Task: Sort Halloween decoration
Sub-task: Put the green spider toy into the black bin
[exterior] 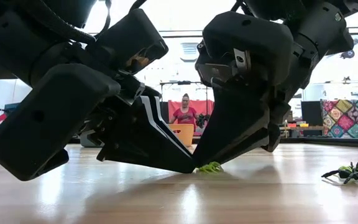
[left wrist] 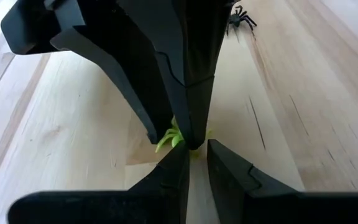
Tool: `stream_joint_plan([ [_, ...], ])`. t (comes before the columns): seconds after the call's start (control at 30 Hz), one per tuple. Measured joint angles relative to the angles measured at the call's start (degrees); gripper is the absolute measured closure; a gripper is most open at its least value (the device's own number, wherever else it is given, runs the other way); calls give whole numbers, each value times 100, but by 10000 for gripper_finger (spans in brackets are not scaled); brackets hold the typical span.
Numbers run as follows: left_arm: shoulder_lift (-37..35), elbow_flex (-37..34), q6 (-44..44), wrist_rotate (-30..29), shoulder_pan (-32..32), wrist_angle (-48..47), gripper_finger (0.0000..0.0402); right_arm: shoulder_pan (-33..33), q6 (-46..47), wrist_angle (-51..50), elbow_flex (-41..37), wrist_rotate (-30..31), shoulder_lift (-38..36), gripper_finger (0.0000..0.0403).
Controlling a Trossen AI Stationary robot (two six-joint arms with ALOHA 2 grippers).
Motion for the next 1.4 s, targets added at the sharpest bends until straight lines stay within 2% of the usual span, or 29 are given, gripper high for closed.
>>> stream_joint_plan([
  [0.27,0,0,2,-4,0,-4,362,2,-65,-11,0,-46,2,378],
  [0.43,-75,0,3,2,0,-179,362,-12,-95,-16,-2,-45,2,385],
  [0.63,-355,-10,5,-58,-45,-826,362,-55,-239,-109,-13,-48,-82,385],
  [0.9,-905,-20,12,-747,-177,-1830,362,-252,-499,-795,-3,-48,-387,385],
  [1.07,-1322,-302,198,-1338,-223,-1915,362,-483,-867,-1112,34,-22,-701,385],
  [1.2,-1794,-687,159,-1890,-214,-1919,362,-727,-1048,-1851,66,5,-1159,385],
  [1.4,-2660,-1311,-354,-2568,-240,-1837,362,-1170,-1305,-3350,70,752,-2261,385],
])
